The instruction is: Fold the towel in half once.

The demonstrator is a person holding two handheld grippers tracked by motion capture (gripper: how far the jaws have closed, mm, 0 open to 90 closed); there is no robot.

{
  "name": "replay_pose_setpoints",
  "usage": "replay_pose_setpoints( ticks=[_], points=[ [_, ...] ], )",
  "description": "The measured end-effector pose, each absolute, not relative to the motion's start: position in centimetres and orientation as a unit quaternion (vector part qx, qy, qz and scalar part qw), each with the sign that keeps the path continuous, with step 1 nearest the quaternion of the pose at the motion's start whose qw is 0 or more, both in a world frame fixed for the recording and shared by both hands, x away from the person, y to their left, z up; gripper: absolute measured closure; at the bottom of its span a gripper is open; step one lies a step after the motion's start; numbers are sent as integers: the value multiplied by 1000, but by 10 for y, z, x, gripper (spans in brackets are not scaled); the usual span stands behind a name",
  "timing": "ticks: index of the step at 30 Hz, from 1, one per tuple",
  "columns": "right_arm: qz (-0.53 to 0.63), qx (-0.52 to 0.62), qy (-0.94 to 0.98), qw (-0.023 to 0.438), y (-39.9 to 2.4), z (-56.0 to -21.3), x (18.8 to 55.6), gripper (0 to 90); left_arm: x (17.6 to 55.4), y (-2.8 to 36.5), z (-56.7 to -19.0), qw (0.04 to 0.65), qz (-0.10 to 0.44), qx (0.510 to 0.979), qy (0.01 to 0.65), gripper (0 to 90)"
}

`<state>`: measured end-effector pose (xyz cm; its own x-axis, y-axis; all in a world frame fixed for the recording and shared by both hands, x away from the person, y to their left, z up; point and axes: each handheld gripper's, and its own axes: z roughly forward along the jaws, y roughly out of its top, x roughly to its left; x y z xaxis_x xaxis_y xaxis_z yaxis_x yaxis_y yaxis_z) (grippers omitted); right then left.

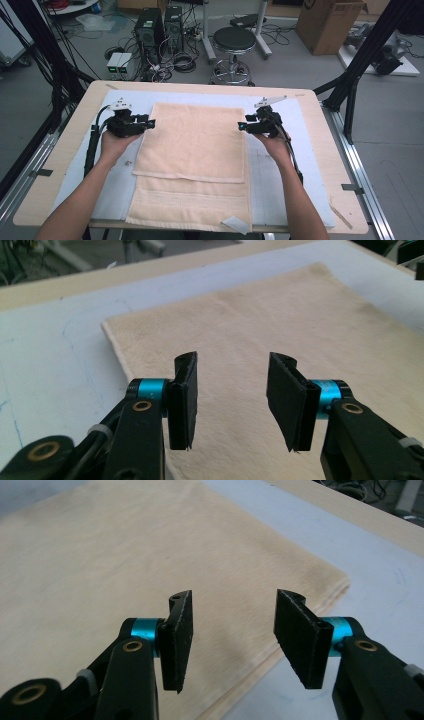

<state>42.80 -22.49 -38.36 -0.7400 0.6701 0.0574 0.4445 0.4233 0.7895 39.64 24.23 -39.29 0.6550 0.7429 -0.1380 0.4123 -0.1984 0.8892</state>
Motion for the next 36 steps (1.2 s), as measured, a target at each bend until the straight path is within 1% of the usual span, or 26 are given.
replay_pose_setpoints(
  ticks=[5,7,8,9,10,12,13,15,17,19,22,30,36],
  points=[
    [446,299,833,134,-227,-383,394,439,368,249,-397,511,155,765,360,523],
    [453,292,831,135,-228,-382,382,407,355,250,-398,512,163,768,349,484],
    [452,289,835,125,-228,-382,377,378,348,250,-399,512,166,770,343,481],
    [445,287,840,118,-227,-381,373,370,342,251,-401,513,167,771,339,465],
    [443,283,844,112,-226,-380,369,371,337,252,-402,514,165,773,335,463],
    [462,268,835,134,-225,-381,355,410,327,254,-406,509,167,777,332,463],
    [462,262,835,141,-225,-382,349,405,321,256,-408,505,168,780,330,462],
    [458,256,841,128,-224,-386,341,401,312,260,-412,500,167,785,326,459],
    [457,247,844,130,-223,-390,333,406,308,260,-413,491,157,795,320,455],
    [457,239,847,131,-223,-395,325,413,301,259,-416,496,157,796,308,454],
    [459,233,849,121,-224,-403,316,428,294,258,-421,496,155,799,302,455],
    [458,221,855,104,-224,-422,298,458,288,260,-436,485,138,810,299,482],
    [438,205,870,97,-222,-430,292,496,287,258,-442,464,119,828,291,493]
  ],
)
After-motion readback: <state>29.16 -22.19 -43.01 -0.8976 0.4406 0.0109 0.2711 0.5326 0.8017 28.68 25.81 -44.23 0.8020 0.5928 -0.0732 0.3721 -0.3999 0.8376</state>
